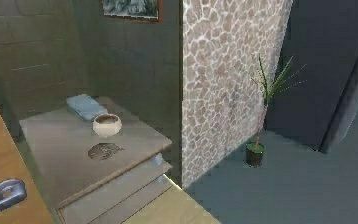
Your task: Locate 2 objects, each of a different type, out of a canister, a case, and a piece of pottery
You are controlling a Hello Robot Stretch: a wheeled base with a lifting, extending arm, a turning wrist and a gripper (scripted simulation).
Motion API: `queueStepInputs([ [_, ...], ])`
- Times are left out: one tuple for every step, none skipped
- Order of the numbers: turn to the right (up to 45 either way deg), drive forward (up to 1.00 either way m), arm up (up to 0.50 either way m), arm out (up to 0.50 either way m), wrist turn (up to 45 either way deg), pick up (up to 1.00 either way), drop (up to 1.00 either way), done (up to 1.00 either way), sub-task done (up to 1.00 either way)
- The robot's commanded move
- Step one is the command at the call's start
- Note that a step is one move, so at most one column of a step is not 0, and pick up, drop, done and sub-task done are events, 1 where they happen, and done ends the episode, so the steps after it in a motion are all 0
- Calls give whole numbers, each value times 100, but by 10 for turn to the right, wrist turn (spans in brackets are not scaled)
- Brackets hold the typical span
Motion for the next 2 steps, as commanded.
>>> queueStepInputs([
  [0, 45, 0, 0, 0, 0, 0, 0, 0],
  [-300, 0, 0, 0, 0, 0, 0, 0, 0],
])
